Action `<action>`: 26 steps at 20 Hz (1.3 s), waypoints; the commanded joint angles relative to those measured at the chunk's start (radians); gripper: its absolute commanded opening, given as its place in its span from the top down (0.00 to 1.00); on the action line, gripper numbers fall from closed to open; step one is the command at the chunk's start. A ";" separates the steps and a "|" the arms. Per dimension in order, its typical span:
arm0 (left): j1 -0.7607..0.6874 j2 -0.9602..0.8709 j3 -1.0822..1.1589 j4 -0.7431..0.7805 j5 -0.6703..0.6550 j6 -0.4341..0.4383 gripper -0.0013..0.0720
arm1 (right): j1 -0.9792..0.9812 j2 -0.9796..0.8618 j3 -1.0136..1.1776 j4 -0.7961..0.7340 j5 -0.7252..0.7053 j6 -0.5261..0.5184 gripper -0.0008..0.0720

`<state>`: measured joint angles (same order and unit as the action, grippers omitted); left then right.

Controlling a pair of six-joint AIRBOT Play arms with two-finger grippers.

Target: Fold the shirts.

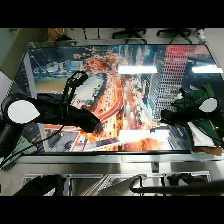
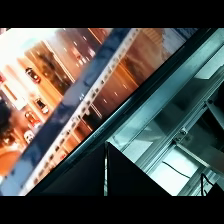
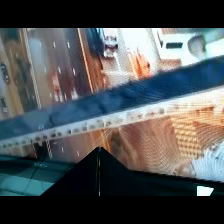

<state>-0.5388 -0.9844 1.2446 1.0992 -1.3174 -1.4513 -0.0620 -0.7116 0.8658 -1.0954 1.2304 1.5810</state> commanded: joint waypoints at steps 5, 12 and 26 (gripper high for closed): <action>0.001 0.000 0.000 0.000 0.002 0.000 0.96 | 0.001 0.001 0.000 0.000 0.000 0.000 0.96; 0.105 0.000 0.083 0.095 -0.088 -0.009 0.96 | 0.001 0.001 0.000 0.000 0.000 0.000 0.96; 1.110 -0.032 -0.314 0.690 -0.058 -0.117 0.02 | 0.001 0.001 0.000 0.000 0.000 0.000 0.96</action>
<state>0.3584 -0.9947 1.0607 1.7332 -1.4651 -1.5707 -0.0616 -0.7113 0.8658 -1.0958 1.2304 1.5810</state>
